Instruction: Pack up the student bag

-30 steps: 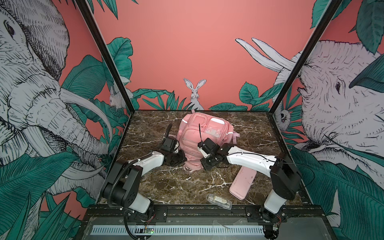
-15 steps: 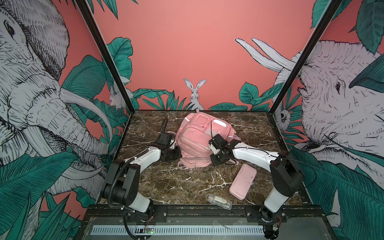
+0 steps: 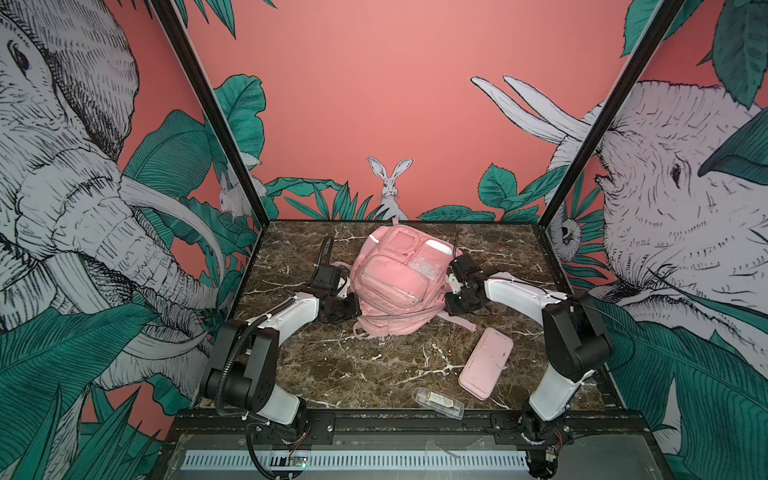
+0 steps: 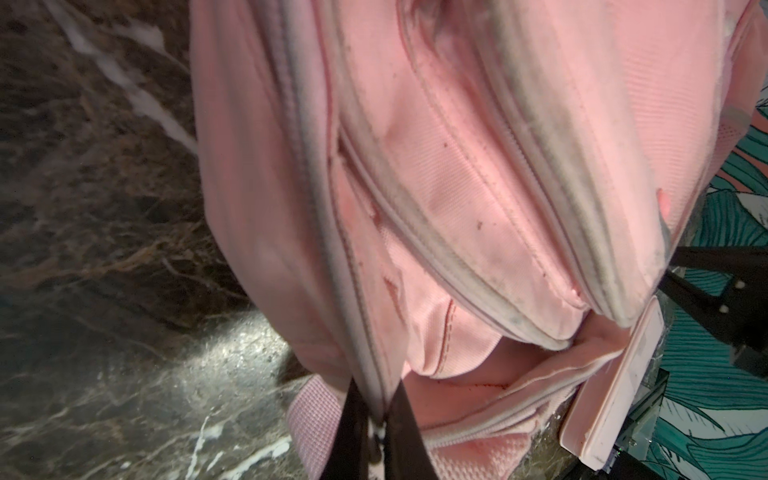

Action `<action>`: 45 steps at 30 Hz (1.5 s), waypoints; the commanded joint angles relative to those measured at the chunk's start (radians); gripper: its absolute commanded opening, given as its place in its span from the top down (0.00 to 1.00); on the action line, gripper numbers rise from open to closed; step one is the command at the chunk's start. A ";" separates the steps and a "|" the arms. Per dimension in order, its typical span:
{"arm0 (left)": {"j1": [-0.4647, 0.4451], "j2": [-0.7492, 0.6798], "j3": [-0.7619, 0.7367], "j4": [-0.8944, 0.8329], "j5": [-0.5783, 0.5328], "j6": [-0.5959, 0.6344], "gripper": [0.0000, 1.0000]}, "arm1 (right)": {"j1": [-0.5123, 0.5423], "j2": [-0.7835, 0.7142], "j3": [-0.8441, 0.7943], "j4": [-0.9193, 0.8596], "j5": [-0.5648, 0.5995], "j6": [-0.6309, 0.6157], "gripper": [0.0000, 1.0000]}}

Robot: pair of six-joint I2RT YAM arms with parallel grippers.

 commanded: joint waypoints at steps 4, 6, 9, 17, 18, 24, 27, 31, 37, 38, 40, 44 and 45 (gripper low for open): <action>0.014 -0.058 0.000 -0.064 -0.011 0.040 1.00 | -0.057 0.021 0.028 -0.004 0.054 0.004 1.00; 0.015 -0.065 -0.005 -0.062 -0.011 0.039 1.00 | -0.074 0.025 0.031 0.001 0.054 0.009 1.00; 0.015 -0.069 -0.013 -0.056 -0.005 0.036 1.00 | -0.099 0.036 0.044 0.005 0.050 0.015 1.00; 0.013 -0.053 -0.011 -0.029 0.028 0.026 1.00 | -0.116 0.090 0.141 -0.023 0.062 0.007 1.00; 0.014 -0.052 -0.011 -0.029 0.028 0.027 1.00 | -0.120 0.094 0.152 -0.029 0.063 0.005 1.00; 0.014 -0.042 -0.009 -0.019 0.034 0.023 1.00 | -0.133 0.098 0.153 -0.042 0.061 -0.001 1.00; 0.013 -0.030 -0.003 -0.008 0.044 0.019 1.00 | -0.133 0.059 0.129 -0.032 0.030 -0.010 0.84; 0.013 -0.010 0.012 -0.011 0.039 0.027 1.00 | -0.134 -0.017 0.074 -0.028 0.022 -0.024 0.65; 0.013 0.015 0.061 -0.044 -0.036 0.060 1.00 | -0.134 -0.109 0.038 -0.037 0.048 -0.043 0.61; 0.014 0.018 0.071 -0.052 -0.059 0.065 1.00 | -0.133 -0.120 0.033 -0.025 0.040 -0.039 0.60; 0.014 0.029 0.092 -0.054 -0.095 0.070 1.00 | -0.131 -0.129 0.033 0.002 0.010 -0.032 0.59; 0.013 0.053 0.130 -0.065 -0.136 0.086 1.00 | -0.114 -0.100 0.083 0.012 -0.022 -0.018 0.58; 0.014 0.059 0.143 -0.075 -0.148 0.095 1.00 | -0.105 -0.086 0.102 0.011 -0.024 -0.017 0.57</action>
